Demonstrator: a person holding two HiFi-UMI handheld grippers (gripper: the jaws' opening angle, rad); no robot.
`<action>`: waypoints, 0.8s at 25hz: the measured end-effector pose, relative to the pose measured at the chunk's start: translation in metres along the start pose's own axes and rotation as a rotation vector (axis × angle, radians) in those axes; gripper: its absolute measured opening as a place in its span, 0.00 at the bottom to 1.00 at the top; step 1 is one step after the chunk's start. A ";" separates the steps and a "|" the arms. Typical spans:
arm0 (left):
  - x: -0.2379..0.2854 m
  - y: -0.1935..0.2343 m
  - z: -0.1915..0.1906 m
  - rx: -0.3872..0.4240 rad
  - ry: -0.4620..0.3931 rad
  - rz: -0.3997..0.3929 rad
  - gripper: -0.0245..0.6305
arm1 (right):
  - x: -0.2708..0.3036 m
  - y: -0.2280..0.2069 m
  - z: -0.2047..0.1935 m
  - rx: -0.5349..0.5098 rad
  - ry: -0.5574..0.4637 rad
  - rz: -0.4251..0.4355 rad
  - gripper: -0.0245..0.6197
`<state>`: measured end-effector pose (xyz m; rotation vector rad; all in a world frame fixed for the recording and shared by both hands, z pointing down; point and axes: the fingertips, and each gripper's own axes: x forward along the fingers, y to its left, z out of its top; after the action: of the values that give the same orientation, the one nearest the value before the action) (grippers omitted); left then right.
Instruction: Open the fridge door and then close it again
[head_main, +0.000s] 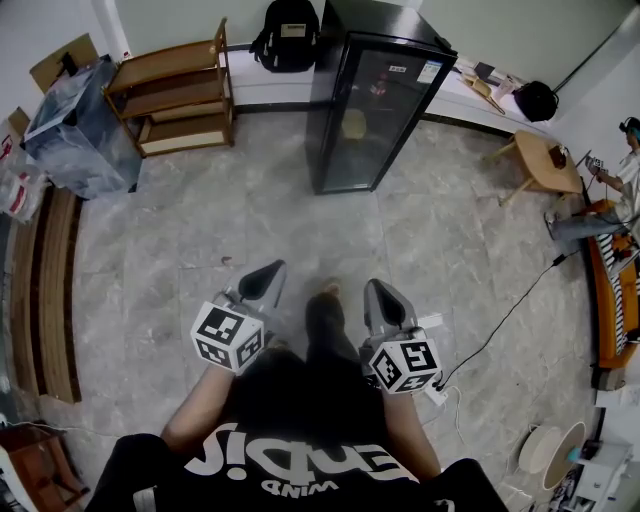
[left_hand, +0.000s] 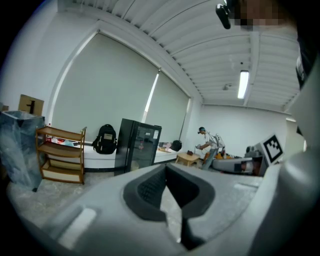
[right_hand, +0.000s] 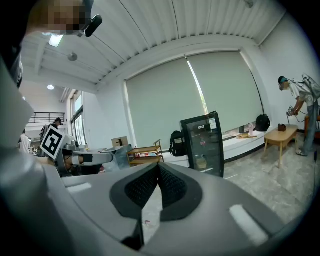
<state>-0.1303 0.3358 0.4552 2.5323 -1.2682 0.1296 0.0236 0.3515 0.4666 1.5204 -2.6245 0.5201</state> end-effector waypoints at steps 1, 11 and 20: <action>0.004 0.002 0.000 -0.001 0.001 -0.003 0.04 | 0.003 -0.002 0.000 0.002 -0.001 -0.004 0.03; 0.060 0.034 0.016 0.001 -0.007 -0.018 0.04 | 0.057 -0.042 0.014 0.011 -0.009 -0.015 0.03; 0.121 0.081 0.033 -0.012 -0.009 0.009 0.04 | 0.124 -0.088 0.043 0.013 -0.021 -0.009 0.03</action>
<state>-0.1231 0.1878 0.4680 2.5200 -1.2802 0.1122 0.0402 0.1949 0.4764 1.5484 -2.6341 0.5246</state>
